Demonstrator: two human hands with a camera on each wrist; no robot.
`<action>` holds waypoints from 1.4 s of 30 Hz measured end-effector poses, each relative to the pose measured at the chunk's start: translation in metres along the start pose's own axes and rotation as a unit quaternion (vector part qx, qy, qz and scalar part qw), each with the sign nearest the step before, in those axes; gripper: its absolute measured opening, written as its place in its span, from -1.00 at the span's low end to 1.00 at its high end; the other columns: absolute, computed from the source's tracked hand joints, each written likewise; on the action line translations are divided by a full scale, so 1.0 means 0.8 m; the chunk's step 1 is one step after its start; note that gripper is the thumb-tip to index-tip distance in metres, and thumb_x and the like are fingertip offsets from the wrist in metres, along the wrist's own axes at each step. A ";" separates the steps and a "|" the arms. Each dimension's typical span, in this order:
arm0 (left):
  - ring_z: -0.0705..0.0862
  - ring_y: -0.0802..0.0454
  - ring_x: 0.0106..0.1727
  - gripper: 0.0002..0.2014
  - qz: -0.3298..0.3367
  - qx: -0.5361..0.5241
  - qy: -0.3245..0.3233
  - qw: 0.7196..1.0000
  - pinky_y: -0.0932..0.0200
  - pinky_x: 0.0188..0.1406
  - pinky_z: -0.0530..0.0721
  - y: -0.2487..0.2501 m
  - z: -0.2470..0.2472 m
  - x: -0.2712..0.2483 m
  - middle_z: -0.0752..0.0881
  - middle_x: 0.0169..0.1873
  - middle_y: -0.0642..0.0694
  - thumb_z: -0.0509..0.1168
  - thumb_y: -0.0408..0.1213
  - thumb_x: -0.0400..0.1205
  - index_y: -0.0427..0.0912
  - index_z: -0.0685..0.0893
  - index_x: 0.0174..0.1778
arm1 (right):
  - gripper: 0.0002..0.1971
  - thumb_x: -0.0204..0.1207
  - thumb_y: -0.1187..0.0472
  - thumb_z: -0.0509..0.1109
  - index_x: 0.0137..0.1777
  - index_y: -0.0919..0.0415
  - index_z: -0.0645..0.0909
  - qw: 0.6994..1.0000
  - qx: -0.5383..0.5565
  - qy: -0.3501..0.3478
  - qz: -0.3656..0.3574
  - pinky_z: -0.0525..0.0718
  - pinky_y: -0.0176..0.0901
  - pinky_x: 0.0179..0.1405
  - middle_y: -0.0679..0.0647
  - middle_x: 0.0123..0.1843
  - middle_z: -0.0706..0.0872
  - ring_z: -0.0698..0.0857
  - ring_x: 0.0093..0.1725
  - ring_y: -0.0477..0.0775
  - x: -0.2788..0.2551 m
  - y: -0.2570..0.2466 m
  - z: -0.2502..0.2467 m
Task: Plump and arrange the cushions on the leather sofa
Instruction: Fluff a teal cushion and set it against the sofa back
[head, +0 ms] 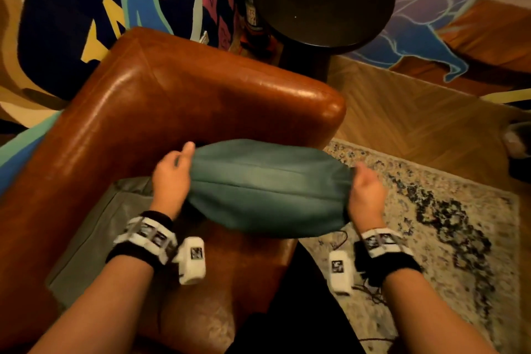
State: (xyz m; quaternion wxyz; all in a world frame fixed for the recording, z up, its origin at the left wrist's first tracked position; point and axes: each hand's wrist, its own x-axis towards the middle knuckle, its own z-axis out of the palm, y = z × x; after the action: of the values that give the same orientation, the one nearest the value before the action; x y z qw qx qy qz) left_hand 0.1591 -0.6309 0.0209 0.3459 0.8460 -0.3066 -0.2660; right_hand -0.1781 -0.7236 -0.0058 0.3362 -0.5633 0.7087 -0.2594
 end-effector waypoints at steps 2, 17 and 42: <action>0.65 -0.26 -0.13 -0.47 0.006 0.001 0.034 0.999 0.08 -0.22 0.31 0.012 -0.015 0.006 0.67 -0.30 -0.25 0.21 0.08 0.75 -0.39 0.64 -0.23 | -0.51 0.79 0.01 0.10 -0.31 0.24 0.57 1.000 -0.010 0.026 -0.012 0.44 -0.05 -0.28 0.13 -0.35 0.65 0.57 -0.34 0.14 0.003 0.006 -0.018; 0.69 -0.11 -0.12 -0.79 0.185 0.070 -0.082 0.977 0.01 -0.13 0.50 0.142 0.090 -0.120 0.74 -0.20 -0.12 0.40 -0.08 0.64 -0.11 0.60 0.04 | 0.25 0.17 -0.06 0.76 0.74 0.04 0.03 0.932 -0.135 -0.317 -0.114 0.34 -0.01 0.55 0.08 0.62 0.30 0.33 0.59 0.08 -0.008 0.053 0.024; 0.80 -0.20 0.07 -0.38 -0.016 -0.031 -0.100 0.994 -0.26 0.18 0.71 -0.014 0.091 0.078 0.86 -0.03 -0.17 0.15 0.35 0.56 -0.15 0.78 0.03 | -0.72 0.75 -0.05 0.19 0.18 0.10 0.62 0.992 0.034 -0.085 0.091 0.58 -0.03 0.14 -0.02 0.05 0.70 0.66 0.08 0.10 -0.006 0.061 -0.033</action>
State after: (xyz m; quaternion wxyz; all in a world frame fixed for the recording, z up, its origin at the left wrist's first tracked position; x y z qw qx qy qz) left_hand 0.1564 -0.6992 -0.0473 0.3351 0.8090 -0.3178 -0.3635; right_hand -0.2277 -0.7083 -0.0244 0.4367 -0.5044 0.7168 -0.2026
